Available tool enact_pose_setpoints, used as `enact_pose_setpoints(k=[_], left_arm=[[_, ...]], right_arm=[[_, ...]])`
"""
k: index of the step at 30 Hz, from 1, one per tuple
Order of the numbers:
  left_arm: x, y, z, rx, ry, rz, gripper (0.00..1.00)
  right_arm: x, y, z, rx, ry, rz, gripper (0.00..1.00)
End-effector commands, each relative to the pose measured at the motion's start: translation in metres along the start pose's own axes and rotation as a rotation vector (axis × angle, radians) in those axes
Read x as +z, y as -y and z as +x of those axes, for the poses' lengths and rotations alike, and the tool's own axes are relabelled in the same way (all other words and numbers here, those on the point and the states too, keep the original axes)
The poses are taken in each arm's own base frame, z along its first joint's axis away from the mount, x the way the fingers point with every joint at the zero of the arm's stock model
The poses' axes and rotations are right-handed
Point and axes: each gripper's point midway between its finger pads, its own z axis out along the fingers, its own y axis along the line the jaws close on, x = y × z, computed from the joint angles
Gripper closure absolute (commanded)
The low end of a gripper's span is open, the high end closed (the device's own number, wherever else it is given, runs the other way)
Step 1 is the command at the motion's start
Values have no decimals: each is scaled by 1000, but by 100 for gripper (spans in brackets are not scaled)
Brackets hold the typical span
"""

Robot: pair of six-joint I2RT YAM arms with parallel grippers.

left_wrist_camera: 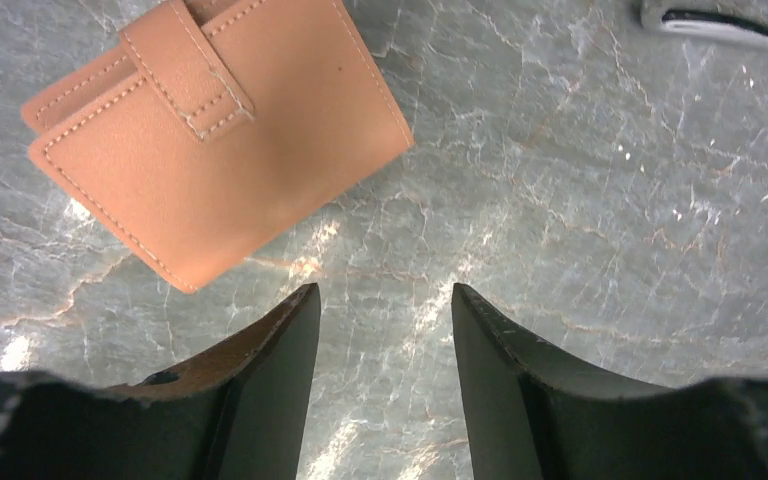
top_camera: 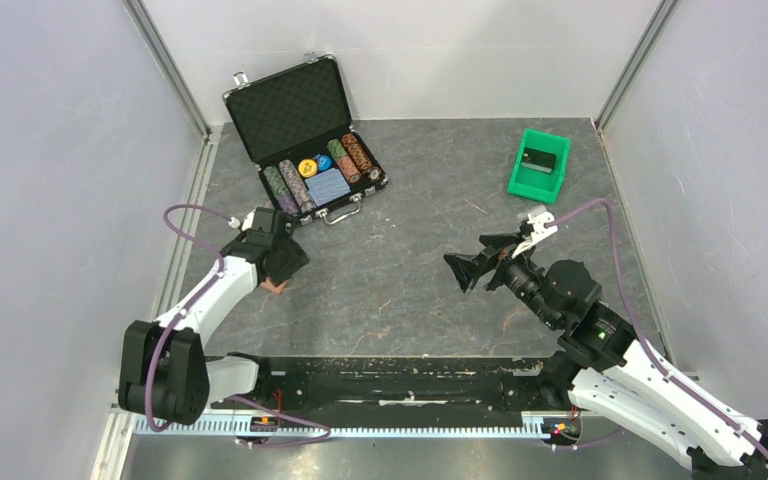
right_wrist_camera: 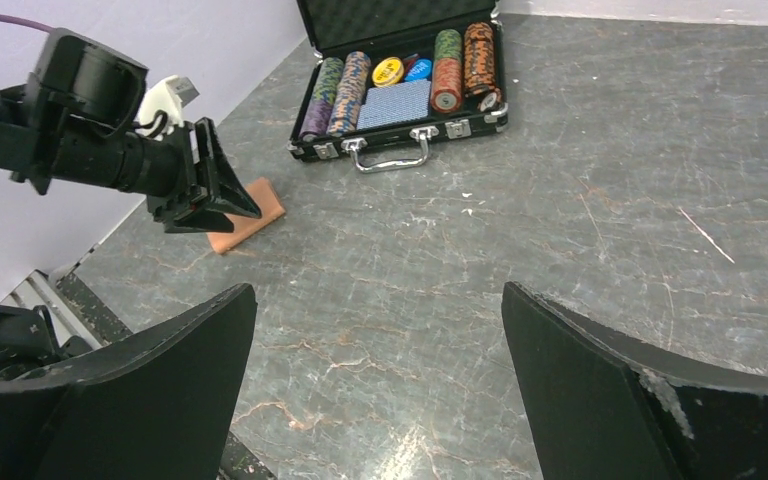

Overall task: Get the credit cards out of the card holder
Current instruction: Move the card holder to the center of the board.

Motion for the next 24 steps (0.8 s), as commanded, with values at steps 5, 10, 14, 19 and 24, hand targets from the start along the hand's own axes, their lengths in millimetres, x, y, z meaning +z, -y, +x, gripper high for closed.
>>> enact_pose_setpoints(k=[5,10,14,19,24], left_arm=[[-32,1,-43,24,214,-43,39],[-18,-25,-63,-2,208,-148,43],[-3,-47,-77,-53,173,-215,59],[17,-77,-102,-181,121,-248,89],[45,-74,-88,-174,-23,-227,98]], right_arm=[[-2,0,-19,16,45,23,5],[-2,-3,-17,30,47,4,5],[-6,-2,-17,35,59,2,5],[-7,-2,-15,37,62,-4,5],[-6,-4,-15,35,63,-18,5]])
